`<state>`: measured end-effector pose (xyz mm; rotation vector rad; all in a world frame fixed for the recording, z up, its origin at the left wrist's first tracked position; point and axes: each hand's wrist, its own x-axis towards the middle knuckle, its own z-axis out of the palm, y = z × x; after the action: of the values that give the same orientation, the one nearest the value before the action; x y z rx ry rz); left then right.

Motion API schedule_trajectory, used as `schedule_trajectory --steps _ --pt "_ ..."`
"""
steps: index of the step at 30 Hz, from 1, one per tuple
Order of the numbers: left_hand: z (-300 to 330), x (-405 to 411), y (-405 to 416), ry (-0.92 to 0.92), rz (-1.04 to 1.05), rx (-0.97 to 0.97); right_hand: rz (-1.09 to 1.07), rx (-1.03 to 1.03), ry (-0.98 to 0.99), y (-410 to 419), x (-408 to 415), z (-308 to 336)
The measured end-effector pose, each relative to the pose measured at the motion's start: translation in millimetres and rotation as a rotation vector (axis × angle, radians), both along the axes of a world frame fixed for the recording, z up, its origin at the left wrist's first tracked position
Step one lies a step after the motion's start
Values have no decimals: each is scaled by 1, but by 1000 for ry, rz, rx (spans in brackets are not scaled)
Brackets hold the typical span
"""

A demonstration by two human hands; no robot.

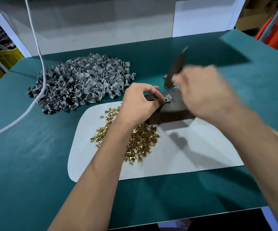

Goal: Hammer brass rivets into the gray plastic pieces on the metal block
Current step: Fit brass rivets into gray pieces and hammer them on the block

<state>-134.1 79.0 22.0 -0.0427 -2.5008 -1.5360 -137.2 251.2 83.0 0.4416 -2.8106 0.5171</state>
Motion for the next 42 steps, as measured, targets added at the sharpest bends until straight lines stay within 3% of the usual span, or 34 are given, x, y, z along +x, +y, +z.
schedule_trajectory --steps 2,4,7,8,11,13,17,21,23,26,31,33,36,39,42 --pt "0 1 0 4 -5 11 13 145 -117 -3 -1 -2" --pt "1 1 1 -3 -1 7 -8 170 -83 -2 -4 7" --pt "1 0 1 -10 11 -12 -61 -84 155 1 -1 8" --pt "1 0 0 -6 14 -17 -51 -98 142 0 0 5" --pt "1 0 -1 -9 0 -2 -29 134 -116 -2 1 -5" --pt "1 1 -1 -20 2 9 -37 152 -104 0 -2 2" --pt "0 -1 0 -23 11 -3 -43 -164 166 2 4 1" --pt "2 2 0 -21 1 25 -15 153 -150 -2 0 -3" --pt "3 2 0 -24 4 -1 -34 133 -81 2 -3 6" --pt "2 0 0 -22 17 -17 -53 -166 173 2 1 6" --pt "1 1 -1 -5 5 6 -49 88 -126 -2 2 -10" --pt "0 0 -1 -7 14 -8 -99 67 -37 4 -2 -3" --pt "-1 -1 -2 -14 20 -16 -92 -141 143 1 3 0" --pt "0 0 -1 -16 -4 23 -32 89 -100 -6 6 -10" --pt "2 1 -1 -29 13 -7 -68 136 -80 -2 1 3"
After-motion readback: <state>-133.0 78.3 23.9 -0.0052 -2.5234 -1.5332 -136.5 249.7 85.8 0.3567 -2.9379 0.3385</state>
